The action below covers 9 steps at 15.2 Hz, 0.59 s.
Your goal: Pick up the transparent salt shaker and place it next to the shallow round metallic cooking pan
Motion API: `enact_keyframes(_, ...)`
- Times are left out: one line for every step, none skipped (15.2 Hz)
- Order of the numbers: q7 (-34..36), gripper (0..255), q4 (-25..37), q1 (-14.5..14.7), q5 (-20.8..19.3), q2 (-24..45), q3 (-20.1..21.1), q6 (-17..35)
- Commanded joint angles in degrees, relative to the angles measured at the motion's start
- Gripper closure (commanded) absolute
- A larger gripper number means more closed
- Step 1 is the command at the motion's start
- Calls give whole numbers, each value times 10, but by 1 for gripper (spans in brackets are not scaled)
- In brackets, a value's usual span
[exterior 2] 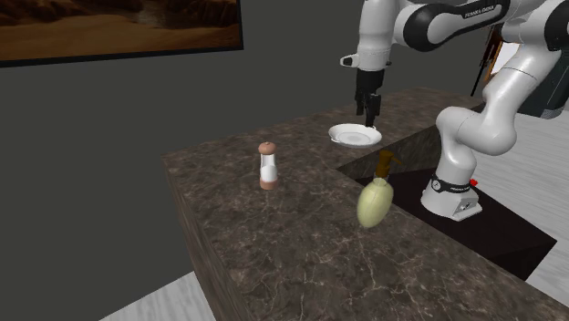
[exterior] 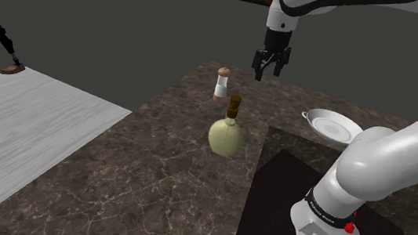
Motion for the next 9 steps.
enact_keyframes(-8, 0, 22, -1, -2, 43, -8, 27)
enact_keyframes(-12, 0, 33, -1, -2, 64, -12, 39)
enact_keyframes(-17, 0, 44, -2, -2, 85, -16, 51)
enact_keyframes(-21, 0, 57, -2, -2, 105, -20, 62)
enact_keyframes(-26, 0, 70, -3, -1, 126, -23, 72)
enact_keyframes(-31, 0, 84, -3, 0, 147, -27, 81)
enact_keyframes(-35, 0, 98, -4, 2, 168, -30, 90)
enact_keyframes(-40, 0, 114, -5, 4, 189, -33, 98)
enact_keyframes(-45, 0, 130, -6, 6, 210, -36, 105)
